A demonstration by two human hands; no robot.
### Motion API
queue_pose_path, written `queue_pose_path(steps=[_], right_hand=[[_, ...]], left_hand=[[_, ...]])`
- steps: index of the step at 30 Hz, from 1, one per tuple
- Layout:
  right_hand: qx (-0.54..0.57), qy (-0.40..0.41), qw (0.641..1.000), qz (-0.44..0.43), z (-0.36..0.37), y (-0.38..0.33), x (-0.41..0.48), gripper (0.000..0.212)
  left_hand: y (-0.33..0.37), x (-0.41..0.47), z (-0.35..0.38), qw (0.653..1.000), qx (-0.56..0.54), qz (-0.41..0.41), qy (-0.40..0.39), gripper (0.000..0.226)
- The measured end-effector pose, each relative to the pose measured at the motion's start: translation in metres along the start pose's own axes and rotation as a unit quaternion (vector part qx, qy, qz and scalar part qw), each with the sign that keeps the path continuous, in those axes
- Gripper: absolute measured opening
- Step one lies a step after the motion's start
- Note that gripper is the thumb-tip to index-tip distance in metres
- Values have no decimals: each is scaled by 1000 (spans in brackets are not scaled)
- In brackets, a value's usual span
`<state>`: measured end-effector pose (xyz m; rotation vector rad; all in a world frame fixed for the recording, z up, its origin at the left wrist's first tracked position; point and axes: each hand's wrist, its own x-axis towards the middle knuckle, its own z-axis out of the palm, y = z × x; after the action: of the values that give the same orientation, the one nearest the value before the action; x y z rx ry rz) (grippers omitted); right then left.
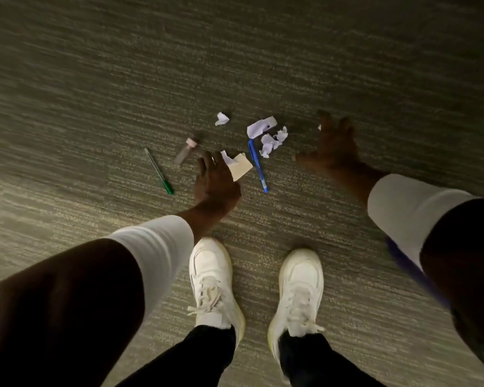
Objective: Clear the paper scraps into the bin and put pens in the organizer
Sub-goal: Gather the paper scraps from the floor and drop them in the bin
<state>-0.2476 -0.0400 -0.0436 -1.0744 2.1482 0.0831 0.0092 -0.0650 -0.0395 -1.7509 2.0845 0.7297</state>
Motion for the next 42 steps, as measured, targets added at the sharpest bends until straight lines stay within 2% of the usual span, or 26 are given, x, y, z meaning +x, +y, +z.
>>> queue_pose_path(steps=[3, 5, 9, 10, 13, 20, 24, 29, 32, 34, 42], right_hand=[[-44, -2, 999, -22, 10, -13, 26, 121], [-89, 5, 994, -70, 17, -26, 30, 112], [-46, 1, 985, -169, 34, -53, 22, 83], [-60, 9, 981, -182, 37, -59, 21, 81], [-176, 43, 965, -190, 45, -76, 20, 88], [-312, 72, 915, -244, 54, -86, 20, 63], [-278, 89, 920, -261, 53, -83, 16, 37], [-203, 89, 945, -241, 56, -75, 16, 36], [-172, 96, 953, -231, 58, -70, 14, 32], [-156, 98, 958, -218, 58, -69, 13, 29], [-54, 102, 979, -170, 53, -61, 10, 21]], left_hand=[[4, 22, 9, 1000, -11, 22, 7, 88], [8, 30, 14, 1000, -10, 26, -7, 93], [9, 31, 23, 998, 39, 55, 8, 75], [8, 31, 24, 997, 37, 61, 15, 68], [1, 32, 28, 997, -12, 68, 21, 58], [-11, 35, 34, 996, -48, 78, 19, 47], [-11, 34, 35, 994, -70, 83, 16, 51], [-3, 31, 39, 992, -121, 28, 38, 34], [-4, 29, 44, 993, -93, 74, 16, 61], [-6, 28, 48, 992, -93, 89, 11, 71], [-11, 24, 44, 991, -119, 55, 32, 36]])
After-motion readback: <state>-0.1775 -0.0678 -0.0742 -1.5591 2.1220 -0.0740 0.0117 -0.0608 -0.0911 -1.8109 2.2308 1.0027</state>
